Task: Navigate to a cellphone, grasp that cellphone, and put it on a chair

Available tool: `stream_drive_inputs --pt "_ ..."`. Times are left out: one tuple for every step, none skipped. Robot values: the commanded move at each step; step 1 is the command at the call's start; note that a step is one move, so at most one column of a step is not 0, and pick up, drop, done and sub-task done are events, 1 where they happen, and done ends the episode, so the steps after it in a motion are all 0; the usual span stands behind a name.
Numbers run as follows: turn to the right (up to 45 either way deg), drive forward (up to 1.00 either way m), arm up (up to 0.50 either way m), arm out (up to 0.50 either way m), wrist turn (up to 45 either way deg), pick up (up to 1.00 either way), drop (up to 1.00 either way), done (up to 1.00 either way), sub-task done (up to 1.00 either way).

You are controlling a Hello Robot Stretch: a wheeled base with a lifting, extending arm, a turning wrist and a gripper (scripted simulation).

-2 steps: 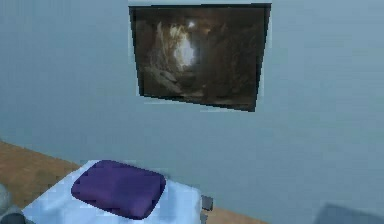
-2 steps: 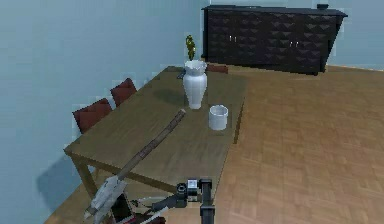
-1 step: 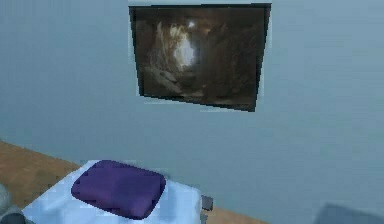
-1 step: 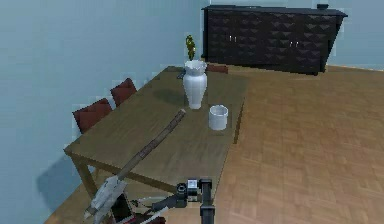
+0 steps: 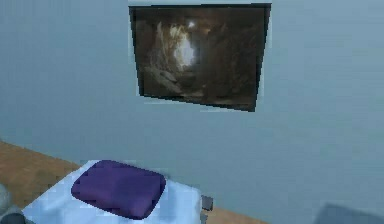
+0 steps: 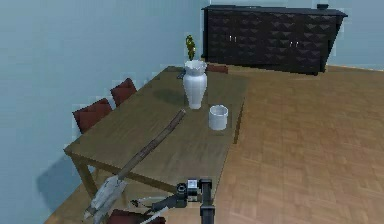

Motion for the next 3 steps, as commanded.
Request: stream_drive_inputs --pt "0.0 0.0 0.1 0.0 0.0 0.0 0.0 0.0 0.0" --pt "0.0 0.0 0.0 -0.08 0.0 0.0 0.0 0.0 0.0" --pt "0.0 0.0 0.0 0.0 0.0 0.0 0.0 1.0 0.0"
